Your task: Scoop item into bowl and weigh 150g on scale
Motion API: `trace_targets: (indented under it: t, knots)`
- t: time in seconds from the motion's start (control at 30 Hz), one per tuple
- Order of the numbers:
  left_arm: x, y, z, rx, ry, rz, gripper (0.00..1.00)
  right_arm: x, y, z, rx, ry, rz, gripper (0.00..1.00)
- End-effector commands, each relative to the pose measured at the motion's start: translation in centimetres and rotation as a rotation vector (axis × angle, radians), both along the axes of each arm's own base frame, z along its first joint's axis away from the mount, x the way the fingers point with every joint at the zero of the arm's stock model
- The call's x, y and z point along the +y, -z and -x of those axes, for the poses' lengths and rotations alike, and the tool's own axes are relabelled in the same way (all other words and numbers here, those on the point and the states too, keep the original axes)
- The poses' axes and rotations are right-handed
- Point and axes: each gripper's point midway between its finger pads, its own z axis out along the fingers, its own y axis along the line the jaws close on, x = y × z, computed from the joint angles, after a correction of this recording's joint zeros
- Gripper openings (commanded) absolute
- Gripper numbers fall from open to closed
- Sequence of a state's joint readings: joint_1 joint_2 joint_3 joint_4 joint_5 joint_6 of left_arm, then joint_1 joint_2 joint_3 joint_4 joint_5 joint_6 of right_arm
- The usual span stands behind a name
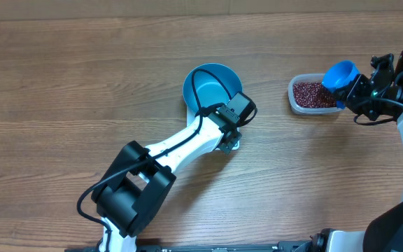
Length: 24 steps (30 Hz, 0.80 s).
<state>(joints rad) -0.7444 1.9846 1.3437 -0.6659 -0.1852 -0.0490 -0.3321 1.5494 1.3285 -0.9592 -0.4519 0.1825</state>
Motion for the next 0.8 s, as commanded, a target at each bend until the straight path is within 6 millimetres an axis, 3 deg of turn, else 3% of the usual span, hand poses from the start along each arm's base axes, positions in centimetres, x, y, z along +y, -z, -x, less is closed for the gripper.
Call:
trace_targets:
  t: [0.0, 0.23, 0.37, 0.47, 0.57, 0.77]
  knots:
    - [-0.9, -2.1, 0.2, 0.022, 0.001, 0.036, 0.04, -0.1, -0.8, -0.3, -0.028, -0.008, 0.020, 0.04]
    - [-3.4, -10.4, -0.2, -0.118, 0.035, 0.184, 0.04, -0.1, -0.8, -0.3, -0.029, -0.008, 0.020, 0.04]
    - [-3.4, -15.3, -0.3, -0.198, 0.018, 0.269, 0.04, -0.1, -0.8, -0.3, -0.029, -0.008, 0.020, 0.04]
    - [-2.8, -17.2, -0.3, -0.231, 0.007, 0.297, 0.04, -0.1, -0.8, -0.3, -0.029, -0.008, 0.020, 0.04]
    - [-1.5, -16.8, 0.0, -0.212, -0.012, 0.253, 0.04, -0.1, -0.8, -0.3, -0.028, -0.008, 0.020, 0.04]
    - [2.3, -12.0, 2.3, -0.044, -0.013, 0.076, 0.04, -0.1, -0.8, -0.3, -0.029, -0.008, 0.020, 0.04]
